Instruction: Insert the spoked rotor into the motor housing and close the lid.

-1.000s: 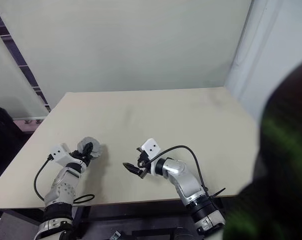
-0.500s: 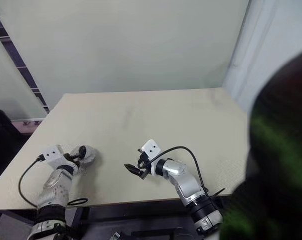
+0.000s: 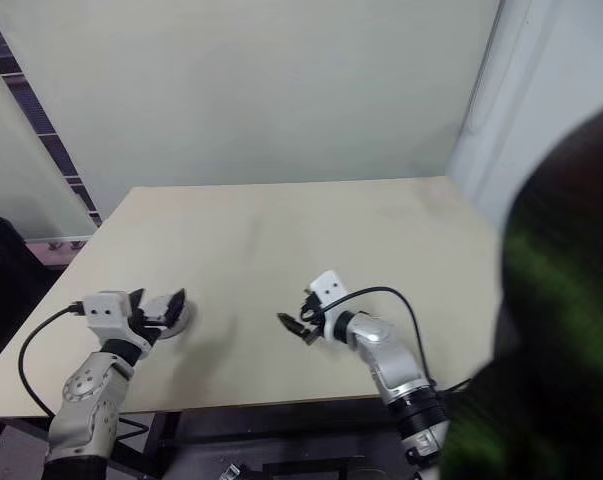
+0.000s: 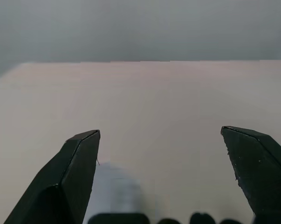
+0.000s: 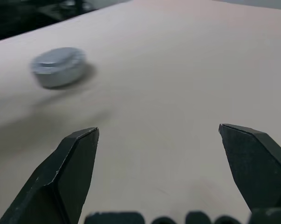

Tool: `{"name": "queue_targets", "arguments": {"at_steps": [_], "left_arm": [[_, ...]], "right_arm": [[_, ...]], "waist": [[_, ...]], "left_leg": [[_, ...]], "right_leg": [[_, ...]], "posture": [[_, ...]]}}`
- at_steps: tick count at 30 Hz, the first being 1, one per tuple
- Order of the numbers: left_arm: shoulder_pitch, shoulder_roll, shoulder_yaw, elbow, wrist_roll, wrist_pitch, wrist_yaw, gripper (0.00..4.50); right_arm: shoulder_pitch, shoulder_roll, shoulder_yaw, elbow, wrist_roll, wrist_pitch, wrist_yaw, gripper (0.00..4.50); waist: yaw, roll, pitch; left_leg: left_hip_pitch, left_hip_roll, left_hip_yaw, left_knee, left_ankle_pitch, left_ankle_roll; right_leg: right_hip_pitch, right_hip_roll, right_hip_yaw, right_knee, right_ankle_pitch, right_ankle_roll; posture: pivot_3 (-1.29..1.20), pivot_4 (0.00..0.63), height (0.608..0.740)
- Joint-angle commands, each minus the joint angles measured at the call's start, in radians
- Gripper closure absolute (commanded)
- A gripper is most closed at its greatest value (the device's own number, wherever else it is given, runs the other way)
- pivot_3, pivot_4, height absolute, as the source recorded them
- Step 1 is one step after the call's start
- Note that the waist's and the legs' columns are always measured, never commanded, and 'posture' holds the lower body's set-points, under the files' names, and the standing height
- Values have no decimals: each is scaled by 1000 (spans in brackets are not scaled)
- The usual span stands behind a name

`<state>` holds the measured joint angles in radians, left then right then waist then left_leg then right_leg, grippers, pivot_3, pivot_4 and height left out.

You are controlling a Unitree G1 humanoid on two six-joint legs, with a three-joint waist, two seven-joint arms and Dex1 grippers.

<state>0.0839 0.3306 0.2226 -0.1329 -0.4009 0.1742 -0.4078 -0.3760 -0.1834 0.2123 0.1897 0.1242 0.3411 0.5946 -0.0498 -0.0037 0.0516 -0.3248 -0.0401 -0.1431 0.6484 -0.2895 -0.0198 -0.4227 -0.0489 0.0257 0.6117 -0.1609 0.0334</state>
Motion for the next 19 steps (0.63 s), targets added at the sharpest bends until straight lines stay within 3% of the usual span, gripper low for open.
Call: {"name": "queue_targets", "arguments": {"at_steps": [1,7,19], "left_arm": [[61,45,-43,-185,-56,91,-63,52],[73,101,-74,-236,-38,170,-92,52],[15,101,-97,-201,-30,197,-113,52]], "right_arm": [[7,-41,-65,-84,29,23,-2,0],[55,-95,-135,-112,23,8,-41,0],[102,-112,-152,-161,16,24,-92,0]], "waist": [[0,0,0],[0,2,1],[0,2,1]], "left_leg": [[0,0,0,0,0,0],[1,4,2,1,0,1],[1,4,14,4,0,1]], "right_leg": [[0,0,0,0,0,0],[0,3,0,2,-2,-2],[-1,4,10,1,-2,-2]], "posture": [[0,0,740],[0,0,740],[0,0,740]]}}
